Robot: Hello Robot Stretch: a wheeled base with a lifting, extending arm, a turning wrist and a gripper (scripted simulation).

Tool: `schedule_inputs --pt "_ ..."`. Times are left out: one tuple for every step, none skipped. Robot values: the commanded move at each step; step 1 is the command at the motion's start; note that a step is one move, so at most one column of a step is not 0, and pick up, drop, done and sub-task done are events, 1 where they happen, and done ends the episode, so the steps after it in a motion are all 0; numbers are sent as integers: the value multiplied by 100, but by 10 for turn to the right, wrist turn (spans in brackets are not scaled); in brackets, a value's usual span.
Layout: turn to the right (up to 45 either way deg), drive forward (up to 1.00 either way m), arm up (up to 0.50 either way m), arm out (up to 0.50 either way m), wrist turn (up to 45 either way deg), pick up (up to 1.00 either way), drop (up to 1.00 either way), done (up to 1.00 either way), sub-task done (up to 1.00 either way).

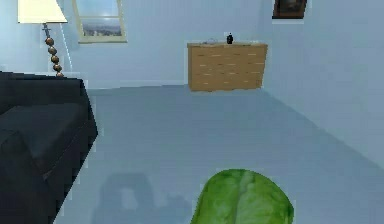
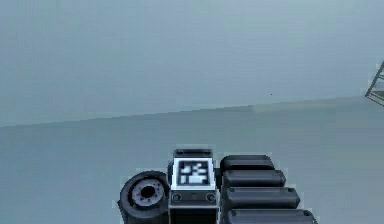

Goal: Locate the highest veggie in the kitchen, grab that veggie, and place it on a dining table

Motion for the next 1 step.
schedule_inputs --pt "-300 0 0 0 0 0 0 0 0"
